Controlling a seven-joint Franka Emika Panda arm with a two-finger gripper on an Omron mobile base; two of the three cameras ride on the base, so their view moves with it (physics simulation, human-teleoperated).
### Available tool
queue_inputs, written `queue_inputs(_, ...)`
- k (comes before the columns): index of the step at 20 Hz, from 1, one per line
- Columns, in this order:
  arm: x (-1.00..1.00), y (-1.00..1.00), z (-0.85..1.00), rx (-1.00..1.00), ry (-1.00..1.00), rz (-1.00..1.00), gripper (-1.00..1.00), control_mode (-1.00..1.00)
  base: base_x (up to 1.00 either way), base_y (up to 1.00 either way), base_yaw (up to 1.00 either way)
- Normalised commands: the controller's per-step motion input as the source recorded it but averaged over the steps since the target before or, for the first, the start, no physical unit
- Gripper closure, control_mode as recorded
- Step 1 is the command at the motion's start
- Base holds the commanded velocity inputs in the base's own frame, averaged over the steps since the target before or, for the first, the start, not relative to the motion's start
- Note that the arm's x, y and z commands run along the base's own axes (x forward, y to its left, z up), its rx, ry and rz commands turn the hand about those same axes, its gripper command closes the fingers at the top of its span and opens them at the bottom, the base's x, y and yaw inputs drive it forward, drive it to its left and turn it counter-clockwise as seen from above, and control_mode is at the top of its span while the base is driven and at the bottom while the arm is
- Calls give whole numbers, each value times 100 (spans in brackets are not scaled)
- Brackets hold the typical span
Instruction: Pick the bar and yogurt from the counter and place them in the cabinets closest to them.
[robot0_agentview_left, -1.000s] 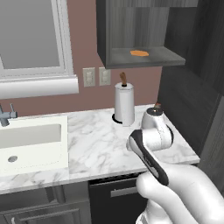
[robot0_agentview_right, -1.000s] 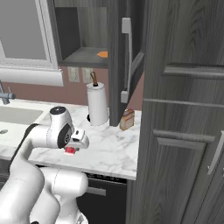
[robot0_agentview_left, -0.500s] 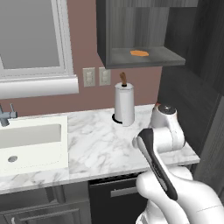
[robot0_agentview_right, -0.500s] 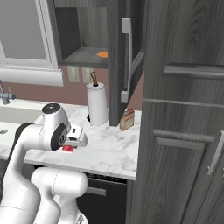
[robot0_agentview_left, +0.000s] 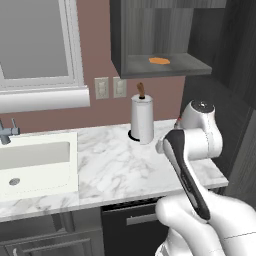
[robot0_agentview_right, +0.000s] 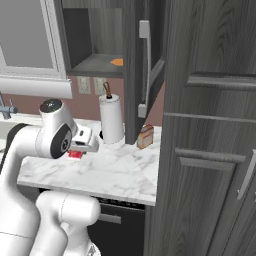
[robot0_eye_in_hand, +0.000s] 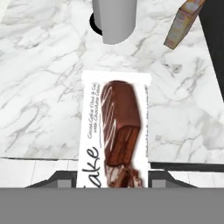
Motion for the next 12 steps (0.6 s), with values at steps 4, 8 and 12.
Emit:
queue_inputs(4, 0, 0, 82, 0, 0, 0, 100, -100, 0, 0, 0)
queue_inputs(8, 0, 0, 87, 0, 0, -2, 100, -100, 0, 0, 0)
queue_inputs(12, 9, 0, 80, 0, 0, 0, 100, -100, 0, 0, 0)
